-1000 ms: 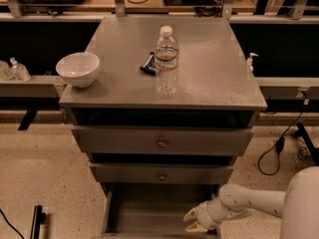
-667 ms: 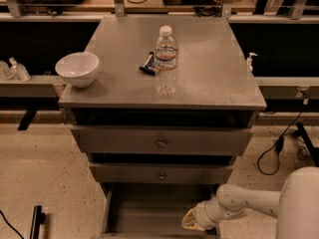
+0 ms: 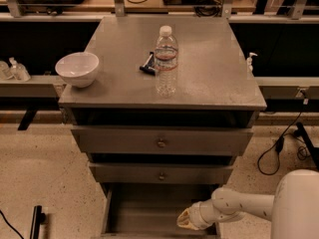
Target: Open bottom drawer
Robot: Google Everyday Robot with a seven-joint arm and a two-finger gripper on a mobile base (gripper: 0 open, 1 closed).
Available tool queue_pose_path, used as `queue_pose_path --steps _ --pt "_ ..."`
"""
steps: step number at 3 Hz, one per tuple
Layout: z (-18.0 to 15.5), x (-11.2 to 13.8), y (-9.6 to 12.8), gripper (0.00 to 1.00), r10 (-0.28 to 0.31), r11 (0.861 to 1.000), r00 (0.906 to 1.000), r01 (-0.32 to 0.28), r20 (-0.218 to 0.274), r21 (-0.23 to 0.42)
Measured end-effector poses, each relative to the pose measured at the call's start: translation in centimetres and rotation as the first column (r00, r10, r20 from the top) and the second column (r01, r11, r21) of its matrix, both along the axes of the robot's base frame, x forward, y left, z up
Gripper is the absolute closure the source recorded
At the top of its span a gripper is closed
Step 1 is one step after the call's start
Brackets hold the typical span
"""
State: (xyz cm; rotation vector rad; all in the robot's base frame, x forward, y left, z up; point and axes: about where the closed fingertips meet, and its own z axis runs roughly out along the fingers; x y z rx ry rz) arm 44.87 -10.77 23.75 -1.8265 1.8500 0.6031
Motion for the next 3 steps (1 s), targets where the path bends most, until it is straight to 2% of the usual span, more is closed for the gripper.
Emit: queue_pose_path --steps 2,3 --pt "-2.9 1.2 0.8 1.0 -0.069 0.996 0.9972 0.071 0.028 -0.062" --pt "-5.0 1.4 1.2 1.0 -0.087 0.992 0.9959 0.089 0.026 -0.089"
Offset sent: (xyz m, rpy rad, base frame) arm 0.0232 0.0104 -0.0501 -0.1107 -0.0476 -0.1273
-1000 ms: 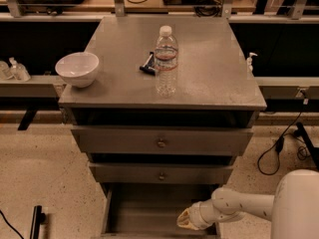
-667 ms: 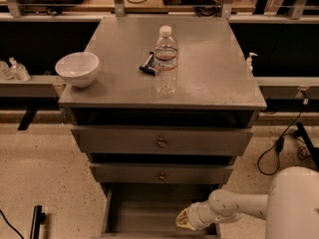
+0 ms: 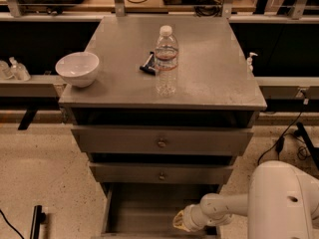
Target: Open bottom drawer
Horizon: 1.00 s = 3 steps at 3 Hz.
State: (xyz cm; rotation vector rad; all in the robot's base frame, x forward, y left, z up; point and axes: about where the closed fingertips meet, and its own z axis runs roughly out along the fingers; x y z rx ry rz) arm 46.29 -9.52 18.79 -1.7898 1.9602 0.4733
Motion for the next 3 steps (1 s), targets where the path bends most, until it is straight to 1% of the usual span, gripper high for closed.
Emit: queue_pose_path --steps 1,2,3 --pt "-1.7 -0.3 0.0 1.0 0.015 1.0 0.9999 -0.015 -0.008 0.0" --pt "-2.3 -0.1 0.0 1.0 0.032 0.999 0.9994 -0.031 -0.01 0.037" --pt "-2.9 0.0 0.1 1.0 0.069 0.996 0.9973 -0.067 -0.025 0.051"
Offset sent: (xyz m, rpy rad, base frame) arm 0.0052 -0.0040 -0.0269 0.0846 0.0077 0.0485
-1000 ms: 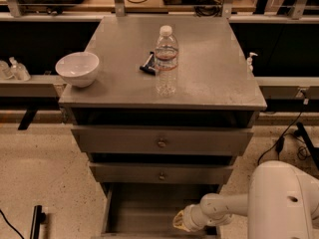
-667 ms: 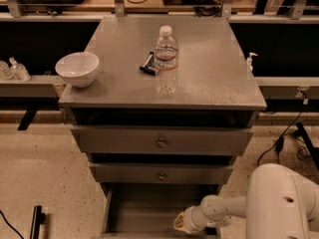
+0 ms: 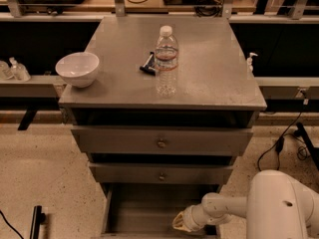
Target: Open bottom drawer
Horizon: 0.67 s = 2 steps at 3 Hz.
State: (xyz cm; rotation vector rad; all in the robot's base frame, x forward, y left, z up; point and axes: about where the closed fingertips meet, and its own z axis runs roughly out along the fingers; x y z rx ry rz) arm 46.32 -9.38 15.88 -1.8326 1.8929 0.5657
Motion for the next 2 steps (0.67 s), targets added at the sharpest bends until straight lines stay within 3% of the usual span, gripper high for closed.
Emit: queue_pose_path --steps 2 --pt "-2.5 -1.8 1.0 1.0 0.083 0.996 0.986 -0.078 -0.145 0.041"
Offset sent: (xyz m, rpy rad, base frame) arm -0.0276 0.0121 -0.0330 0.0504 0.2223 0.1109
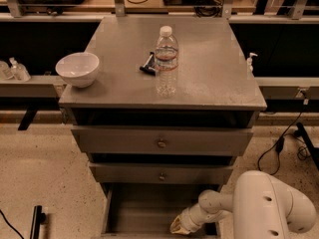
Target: Open bottom drawer
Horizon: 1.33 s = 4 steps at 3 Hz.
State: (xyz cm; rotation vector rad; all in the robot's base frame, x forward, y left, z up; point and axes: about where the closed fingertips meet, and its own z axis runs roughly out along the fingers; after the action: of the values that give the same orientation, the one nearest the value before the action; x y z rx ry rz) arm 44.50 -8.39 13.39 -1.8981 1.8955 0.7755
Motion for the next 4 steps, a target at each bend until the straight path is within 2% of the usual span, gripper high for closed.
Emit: queue_pose_path --steps 1,2,3,4 --pt "0.8 -1.8 0.7 1.0 0.051 0.998 0.9974 -0.049 -0.051 0.034" --pt "0.8 -1.8 0.7 1.0 0.051 0.998 0.9974 -0.049 -0.051 0.034" --pt "1.8 -3.4 1.2 1.0 0.092 0.994 0.9918 -0.087 -0.088 0.059" --pt "1.8 -3.3 1.2 1.0 0.092 0.994 0.9918 -0.087 -0.088 0.059"
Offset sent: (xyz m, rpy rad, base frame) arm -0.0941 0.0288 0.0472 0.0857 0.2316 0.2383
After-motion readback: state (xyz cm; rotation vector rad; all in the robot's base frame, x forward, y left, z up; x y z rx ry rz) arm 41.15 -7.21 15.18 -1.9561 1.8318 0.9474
